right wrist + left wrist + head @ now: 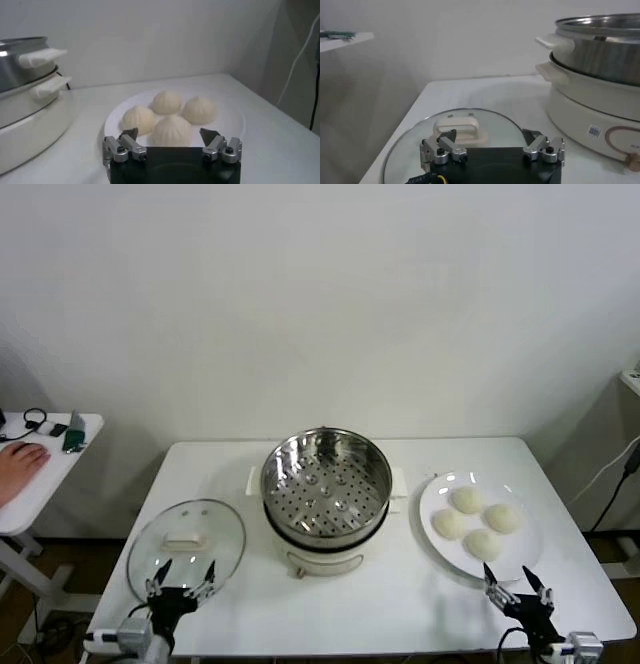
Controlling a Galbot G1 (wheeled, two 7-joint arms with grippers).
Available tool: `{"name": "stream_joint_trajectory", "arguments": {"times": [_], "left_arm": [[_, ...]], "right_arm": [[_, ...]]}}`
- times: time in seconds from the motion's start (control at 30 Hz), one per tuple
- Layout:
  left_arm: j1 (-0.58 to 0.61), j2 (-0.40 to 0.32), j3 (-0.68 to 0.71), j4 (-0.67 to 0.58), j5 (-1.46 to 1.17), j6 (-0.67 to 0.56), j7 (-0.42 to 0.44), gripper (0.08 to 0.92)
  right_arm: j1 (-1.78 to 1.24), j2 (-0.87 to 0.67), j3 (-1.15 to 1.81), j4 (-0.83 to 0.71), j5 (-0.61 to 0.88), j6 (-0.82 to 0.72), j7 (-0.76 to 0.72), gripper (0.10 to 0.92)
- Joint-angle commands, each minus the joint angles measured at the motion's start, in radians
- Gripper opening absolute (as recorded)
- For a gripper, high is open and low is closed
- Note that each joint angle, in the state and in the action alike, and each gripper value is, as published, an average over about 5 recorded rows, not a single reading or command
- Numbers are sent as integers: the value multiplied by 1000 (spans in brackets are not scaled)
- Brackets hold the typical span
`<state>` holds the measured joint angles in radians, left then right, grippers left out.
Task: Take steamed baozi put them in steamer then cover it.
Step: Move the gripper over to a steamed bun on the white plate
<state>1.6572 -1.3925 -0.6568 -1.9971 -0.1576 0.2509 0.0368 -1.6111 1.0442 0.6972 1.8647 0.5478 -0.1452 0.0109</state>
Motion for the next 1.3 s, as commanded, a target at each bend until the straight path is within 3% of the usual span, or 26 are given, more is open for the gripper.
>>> {"name": "stream_joint_trajectory", "arguments": {"times": [0.03,0.27,0.4,0.53,0.7,0.83,1.03,1.3], "left_arm": [[-2,3,1,-2,0,1,0,823],[-7,8,8,-4,-5,1,0,823],[-9,13,10,-1,-12,-3,1,823],[-13,15,11,4,-17,-6,2,823],[-16,15,13,8,-16,-7,4,823],[-17,13,13,7,-14,-6,6,823],[-18,9,9,6,-12,-11,6,823],[-13,9,-2,4,-17,-17,6,823]], "right_arm": [[128,-102,7,16,-19,-144,10,823],[535,-479,-175,-171,-43,-266,-178,823],[847,-670,-466,-317,-106,-240,-416,823],[1194,-753,-845,-454,-224,-131,-722,823],[1725,-690,-1404,-669,-438,131,-1093,823],[2067,-571,-1832,-811,-475,259,-1243,823],[2266,-411,-2145,-891,-404,263,-1309,823],[2096,-285,-2088,-977,-361,194,-1238,823]]}}
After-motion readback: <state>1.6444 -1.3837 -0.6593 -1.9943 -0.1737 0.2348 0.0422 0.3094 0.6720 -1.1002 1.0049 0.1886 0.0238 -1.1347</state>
